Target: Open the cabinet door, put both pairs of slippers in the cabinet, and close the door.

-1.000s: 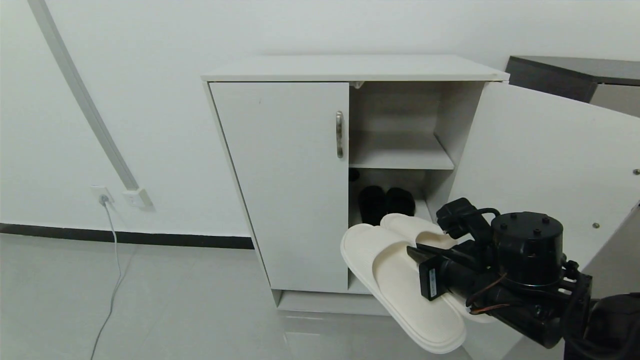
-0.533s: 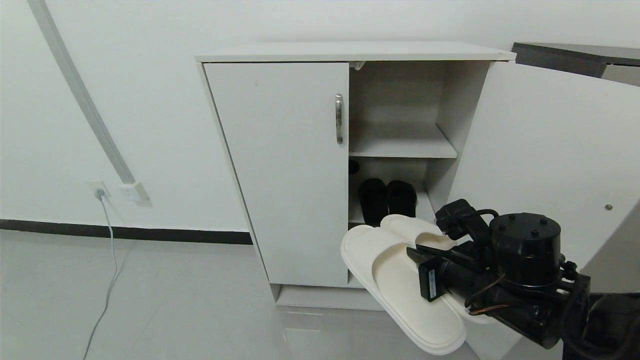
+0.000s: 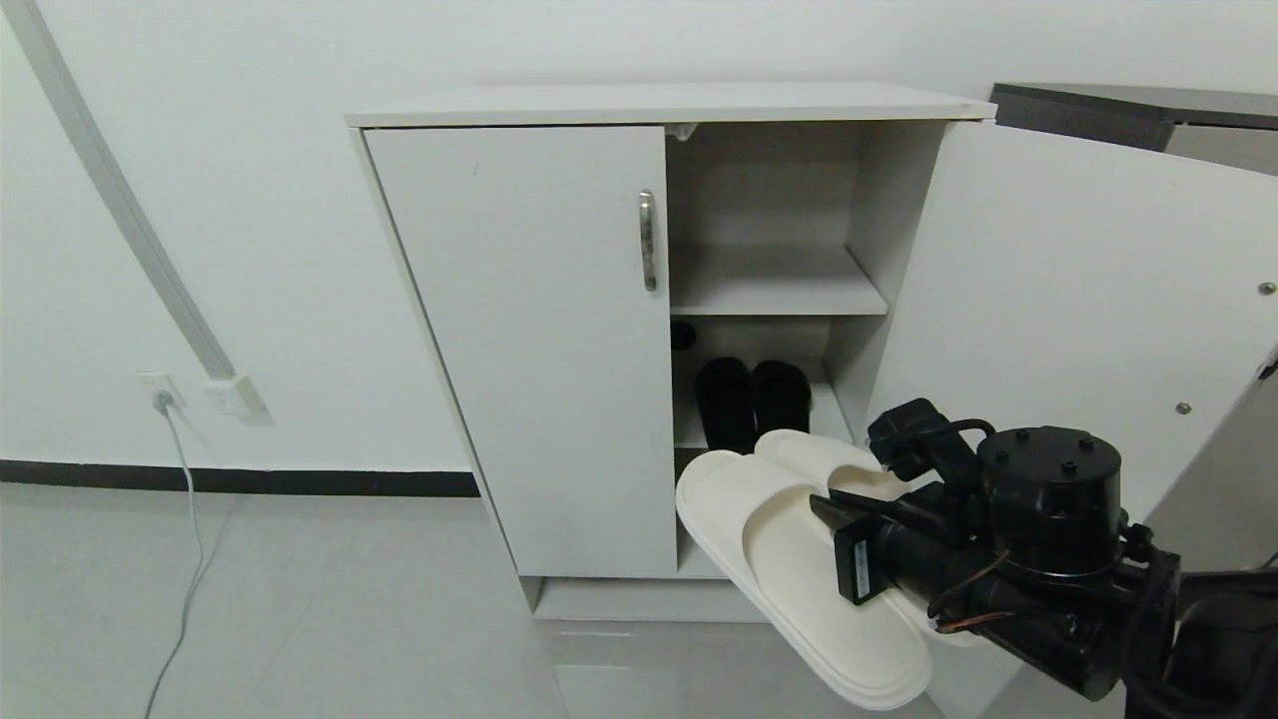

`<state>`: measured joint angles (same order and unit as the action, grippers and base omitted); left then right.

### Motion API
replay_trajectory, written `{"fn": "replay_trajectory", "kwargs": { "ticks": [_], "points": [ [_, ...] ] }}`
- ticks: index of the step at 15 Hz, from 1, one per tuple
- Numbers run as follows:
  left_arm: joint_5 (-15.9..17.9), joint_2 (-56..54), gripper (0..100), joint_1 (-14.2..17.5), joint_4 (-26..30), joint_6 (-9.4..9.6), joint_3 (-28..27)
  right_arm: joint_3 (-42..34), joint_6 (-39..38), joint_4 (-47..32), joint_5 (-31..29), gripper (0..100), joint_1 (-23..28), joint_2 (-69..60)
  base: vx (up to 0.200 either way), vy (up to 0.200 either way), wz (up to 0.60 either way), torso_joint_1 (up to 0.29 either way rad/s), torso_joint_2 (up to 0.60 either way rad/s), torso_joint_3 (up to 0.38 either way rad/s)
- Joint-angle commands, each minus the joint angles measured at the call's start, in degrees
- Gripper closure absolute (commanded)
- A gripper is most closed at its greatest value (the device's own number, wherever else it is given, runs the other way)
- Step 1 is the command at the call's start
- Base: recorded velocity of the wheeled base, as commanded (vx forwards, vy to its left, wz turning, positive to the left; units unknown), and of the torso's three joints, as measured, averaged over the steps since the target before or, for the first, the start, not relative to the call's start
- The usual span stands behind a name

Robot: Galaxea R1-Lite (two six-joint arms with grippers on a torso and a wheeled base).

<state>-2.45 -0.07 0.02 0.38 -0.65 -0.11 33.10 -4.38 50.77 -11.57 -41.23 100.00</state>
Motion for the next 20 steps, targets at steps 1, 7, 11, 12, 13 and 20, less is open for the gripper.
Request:
{"fn": "replay_trajectory", "kwargs": {
  "ticks": [1,7,11,12,13,20],
  "points": [
    [0.0,0.1,100,0.1,0.0,0.03,-0.1,0.0,0.0,0.0,0.0,100,-0.1,0.4,0.0,0.0,0.0,0.0,0.0,0.0],
    [0.0,0.1,100,0.1,0.0,0.03,-0.1,1.6,0.0,0.4,-2.0,100,-0.7,0.8,0.0,0.0,0.0,0.0,0.0,0.0],
    [0.1,0.1,100,0.1,0.0,0.12,-0.1,13.4,-5.6,-9.1,-18.6,100,-2.8,5.5,0.0,0.0,0.0,0.0,0.0,0.0],
    [0.1,0.1,100,0.1,0.0,0.12,-0.1,17.3,-8.1,-15.2,-22.4,100,-3.8,5.6,0.0,0.0,0.0,0.0,0.0,0.0],
    [0.1,0.1,100,0.1,0.0,0.21,-0.1,20.5,-9.7,-19.8,-26.6,100,-4.7,5.7,0.0,0.0,0.0,0.0,0.0,0.0],
    [0.2,0.1,100,0.1,0.1,0.29,-0.1,32.9,-7.0,-23.5,-32.6,100,-6.4,7.3,0.0,0.0,0.0,0.0,0.0,0.0]
  ]
}}
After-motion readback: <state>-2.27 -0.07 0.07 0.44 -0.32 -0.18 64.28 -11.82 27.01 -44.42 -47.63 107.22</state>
